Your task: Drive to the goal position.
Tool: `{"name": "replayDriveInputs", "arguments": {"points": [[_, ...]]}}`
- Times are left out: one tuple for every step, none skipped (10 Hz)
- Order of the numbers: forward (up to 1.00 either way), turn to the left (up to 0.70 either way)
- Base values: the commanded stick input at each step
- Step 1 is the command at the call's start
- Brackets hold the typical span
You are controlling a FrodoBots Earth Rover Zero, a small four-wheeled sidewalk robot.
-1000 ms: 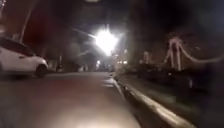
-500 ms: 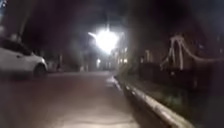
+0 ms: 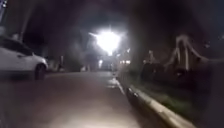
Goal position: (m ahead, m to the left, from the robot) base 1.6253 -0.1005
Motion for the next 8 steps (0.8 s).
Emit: {"name": "replayDriveInputs", "arguments": {"points": [[0.70, 0.03], [0.70, 0.03], [0.55, 0.04], [0.40, 0.04], [0.28, 0.03], [0.16, 0.02], [0.06, 0.01], [0.06, 0.01]]}}
